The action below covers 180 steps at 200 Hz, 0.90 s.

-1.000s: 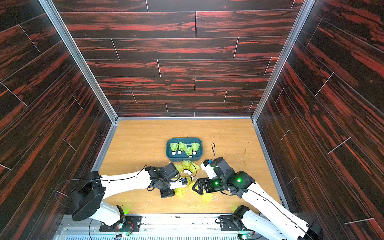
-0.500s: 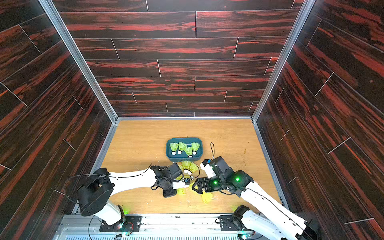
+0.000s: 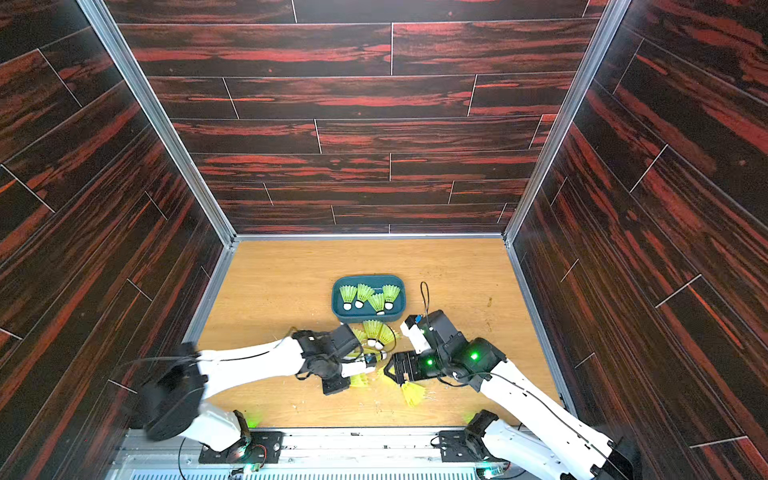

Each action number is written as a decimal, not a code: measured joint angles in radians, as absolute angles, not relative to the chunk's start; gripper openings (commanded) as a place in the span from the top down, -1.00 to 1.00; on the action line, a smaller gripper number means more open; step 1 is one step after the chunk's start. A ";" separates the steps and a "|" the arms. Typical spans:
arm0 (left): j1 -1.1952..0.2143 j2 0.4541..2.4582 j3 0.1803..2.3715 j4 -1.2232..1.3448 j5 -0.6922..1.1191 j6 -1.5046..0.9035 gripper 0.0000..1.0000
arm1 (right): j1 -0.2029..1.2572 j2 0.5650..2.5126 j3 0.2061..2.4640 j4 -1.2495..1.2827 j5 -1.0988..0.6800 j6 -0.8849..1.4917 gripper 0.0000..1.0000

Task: Put the shuttlecocks into the storage box
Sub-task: Pick up the shuttlecock at the center of the board, then place the shuttlecock in the storage box.

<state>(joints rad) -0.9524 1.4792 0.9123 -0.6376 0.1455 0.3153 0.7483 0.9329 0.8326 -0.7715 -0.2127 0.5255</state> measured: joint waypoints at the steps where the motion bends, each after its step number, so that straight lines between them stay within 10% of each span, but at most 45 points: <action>1: -0.952 1.472 0.912 -0.639 0.146 0.313 0.48 | 0.748 0.933 0.837 -0.772 -0.209 0.526 -0.91; 77: -0.915 1.232 0.981 -0.656 0.142 0.035 0.47 | 0.733 1.053 1.138 -0.768 -0.036 0.522 -0.90; 180: -0.575 1.443 1.194 -0.446 0.199 -0.364 0.48 | 0.596 1.385 1.379 -0.690 0.042 0.522 -0.91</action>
